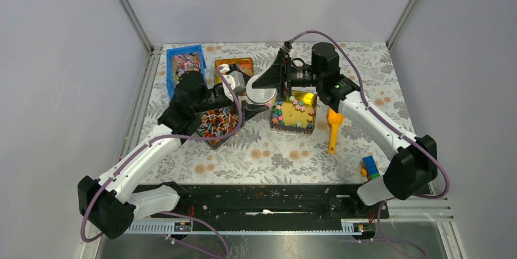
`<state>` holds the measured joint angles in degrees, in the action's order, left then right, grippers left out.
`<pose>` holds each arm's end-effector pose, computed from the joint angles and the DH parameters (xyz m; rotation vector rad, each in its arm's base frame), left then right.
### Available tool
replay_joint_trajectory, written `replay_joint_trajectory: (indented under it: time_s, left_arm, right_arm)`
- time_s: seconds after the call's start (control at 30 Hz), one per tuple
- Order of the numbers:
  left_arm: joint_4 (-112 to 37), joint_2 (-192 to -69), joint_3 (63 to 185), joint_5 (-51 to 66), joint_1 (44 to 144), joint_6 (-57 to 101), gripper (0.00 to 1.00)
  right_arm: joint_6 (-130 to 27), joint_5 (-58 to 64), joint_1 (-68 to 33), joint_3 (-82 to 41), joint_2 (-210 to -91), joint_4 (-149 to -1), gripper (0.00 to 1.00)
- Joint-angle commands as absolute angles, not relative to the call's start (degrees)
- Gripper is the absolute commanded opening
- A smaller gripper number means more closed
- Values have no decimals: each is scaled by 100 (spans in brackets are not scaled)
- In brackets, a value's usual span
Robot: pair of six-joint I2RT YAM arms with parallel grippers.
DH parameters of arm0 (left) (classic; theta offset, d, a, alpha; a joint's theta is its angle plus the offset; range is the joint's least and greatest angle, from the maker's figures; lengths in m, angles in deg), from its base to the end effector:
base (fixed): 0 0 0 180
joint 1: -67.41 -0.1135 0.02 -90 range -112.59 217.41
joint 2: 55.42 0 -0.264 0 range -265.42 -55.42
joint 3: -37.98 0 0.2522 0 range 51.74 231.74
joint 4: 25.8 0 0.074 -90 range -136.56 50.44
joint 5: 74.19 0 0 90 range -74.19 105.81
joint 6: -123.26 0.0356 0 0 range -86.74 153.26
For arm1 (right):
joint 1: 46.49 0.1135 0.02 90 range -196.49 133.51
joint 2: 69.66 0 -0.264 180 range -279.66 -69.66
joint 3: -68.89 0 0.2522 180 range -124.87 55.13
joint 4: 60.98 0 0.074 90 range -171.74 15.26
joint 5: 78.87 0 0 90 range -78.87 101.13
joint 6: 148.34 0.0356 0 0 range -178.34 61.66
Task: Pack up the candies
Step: Screw the bottle lid onto the packing bottle.
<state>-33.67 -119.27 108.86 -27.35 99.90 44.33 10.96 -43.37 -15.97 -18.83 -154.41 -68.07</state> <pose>0.2011 -0.1569 0.3799 1.1289 1.2074 -0.8806 0.2800 0.1987 0.3827 -0.2266 2.0804 1.9694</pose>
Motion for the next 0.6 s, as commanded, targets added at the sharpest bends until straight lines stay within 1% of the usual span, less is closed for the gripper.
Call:
replay_joint_trajectory:
  time_s: [0.0,0.03,0.1,0.13,0.2,0.23,0.27,0.33,0.43,0.5,0.53,0.57]
  left_arm:
    - [-2723,-11905,11244,-2773,10002,4592,56]
    - [-2737,-11910,11253,-2767,10002,4592,56]
    - [-2770,-11909,11284,-2759,10002,4600,56]
    - [-2805,-11908,11309,-2746,10002,4612,56]
    - [-2940,-11938,11390,-2763,10002,4678,56]
    - [-2993,-11957,11422,-2783,10002,4699,56]
    - [-3005,-11975,11443,-2805,10002,4697,56]
    - [-2992,-11991,11462,-2816,10002,4697,56]
    - [-2967,-12019,11487,-2813,10002,4688,56]
    - [-2942,-12027,11493,-2841,10002,4684,56]
    - [-2931,-12034,11497,-2867,10002,4681,56]
    - [-2928,-12038,11494,-2873,10002,4672,56]
  right_arm:
    - [1261,-4567,-1551,-1827,-15487,-6710,0]
    - [1275,-4570,-1547,-1825,-15484,-6710,13]
    - [1191,-4551,-1546,-1838,-15475,-6805,46]
    - [1076,-4522,-1548,-1873,-15441,-6958,60]
    - [752,-4437,-1550,-1985,-15383,-7381,85]
    - [616,-4400,-1547,-2033,-15354,-7642,90]
    - [555,-4395,-1540,-2047,-15337,-7754,95]
    - [546,-4420,-1510,-2037,-15317,-7759,99]
    - [530,-4433,-1461,-1975,-15284,-7752,99]
    - [525,-4369,-1457,-1895,-15228,-7695,94]
    - [536,-4357,-1458,-1881,-15224,-7645,87]
    - [567,-4378,-1452,-1879,-15238,-7563,76]
